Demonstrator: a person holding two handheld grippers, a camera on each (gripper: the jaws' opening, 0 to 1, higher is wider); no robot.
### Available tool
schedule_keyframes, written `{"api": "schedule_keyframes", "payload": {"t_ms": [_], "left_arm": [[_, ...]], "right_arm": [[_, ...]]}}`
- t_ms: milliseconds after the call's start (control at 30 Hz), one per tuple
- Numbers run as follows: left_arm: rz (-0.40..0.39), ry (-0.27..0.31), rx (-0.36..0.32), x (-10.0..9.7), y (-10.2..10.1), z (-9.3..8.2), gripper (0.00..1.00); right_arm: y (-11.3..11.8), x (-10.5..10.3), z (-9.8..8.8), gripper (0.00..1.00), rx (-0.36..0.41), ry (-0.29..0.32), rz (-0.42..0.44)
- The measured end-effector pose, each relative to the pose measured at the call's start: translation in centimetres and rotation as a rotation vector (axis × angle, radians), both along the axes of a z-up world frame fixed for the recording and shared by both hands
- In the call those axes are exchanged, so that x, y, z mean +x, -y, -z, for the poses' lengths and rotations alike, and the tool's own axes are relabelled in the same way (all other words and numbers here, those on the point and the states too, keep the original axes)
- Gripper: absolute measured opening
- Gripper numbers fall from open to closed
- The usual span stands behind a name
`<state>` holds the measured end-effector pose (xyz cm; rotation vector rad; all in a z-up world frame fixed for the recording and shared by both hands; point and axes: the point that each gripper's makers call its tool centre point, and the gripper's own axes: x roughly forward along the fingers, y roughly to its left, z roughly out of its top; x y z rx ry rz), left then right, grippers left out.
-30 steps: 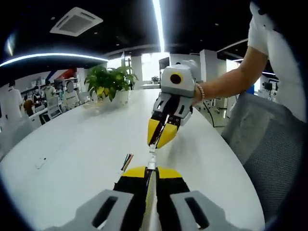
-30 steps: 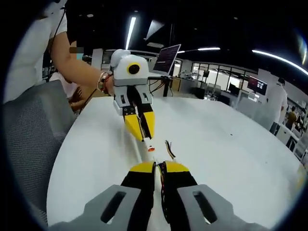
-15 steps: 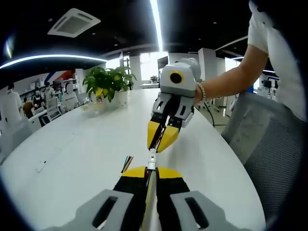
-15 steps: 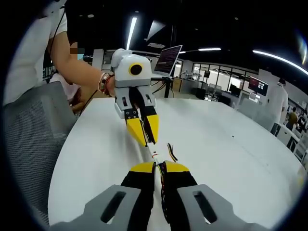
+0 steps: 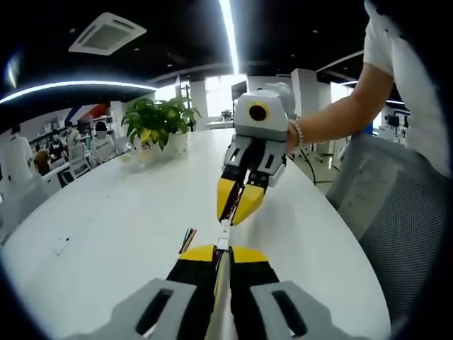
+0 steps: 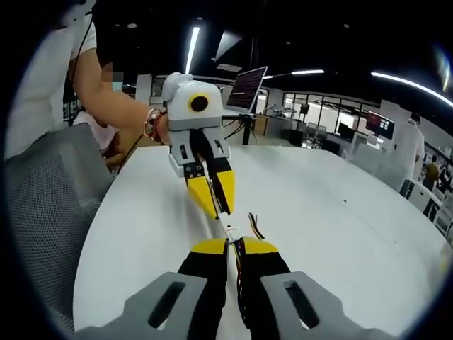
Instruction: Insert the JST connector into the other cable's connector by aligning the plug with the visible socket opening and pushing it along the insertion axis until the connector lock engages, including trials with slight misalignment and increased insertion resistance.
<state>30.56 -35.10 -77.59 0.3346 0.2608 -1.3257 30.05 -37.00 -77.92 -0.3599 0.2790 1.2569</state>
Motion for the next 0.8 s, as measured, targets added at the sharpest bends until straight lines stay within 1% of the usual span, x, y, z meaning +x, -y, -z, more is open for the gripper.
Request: {"api": "schedule_keyframes", "payload": {"t_ms": [33, 100, 200, 400, 433, 500, 600, 800], "left_arm": [[0.001, -0.001, -0.002, -0.05, 0.07, -0.03, 0.00], [-0.001, 0.007, 0.009, 0.01, 0.08, 0.12, 0.00], [-0.003, -0.005, 0.009, -0.06, 0.02, 0.19, 0.00], [-0.012, -0.010, 0.009, 0.16, 0.05, 0.27, 0.00], [-0.014, -0.021, -0.002, 0.16, 0.18, 0.18, 0.00], [-0.017, -0.012, 0.008, 0.27, 0.13, 0.30, 0.00], [-0.018, -0.016, 0.010, 0.31, 0.17, 0.35, 0.00], [-0.015, -0.021, 0.021, 0.22, 0.15, 0.58, 0.00]], "right_arm": [[-0.17, -0.06, -0.07, 0.03, 0.005, -0.001, -0.003], [-0.31, 0.01, 0.01, 0.03, -0.008, 0.009, -0.005], [-0.27, -0.04, 0.09, 0.03, -0.005, -0.002, -0.004], [-0.23, 0.14, 0.13, 0.03, -0.003, -0.007, 0.006], [-0.36, 0.13, 0.08, 0.03, 0.002, -0.015, 0.008], [-0.30, 0.25, 0.16, 0.03, -0.007, -0.005, 0.009], [-0.28, 0.25, 0.26, 0.03, -0.005, -0.017, 0.013], [-0.36, 0.10, 0.45, 0.03, -0.012, -0.021, 0.014]]}}
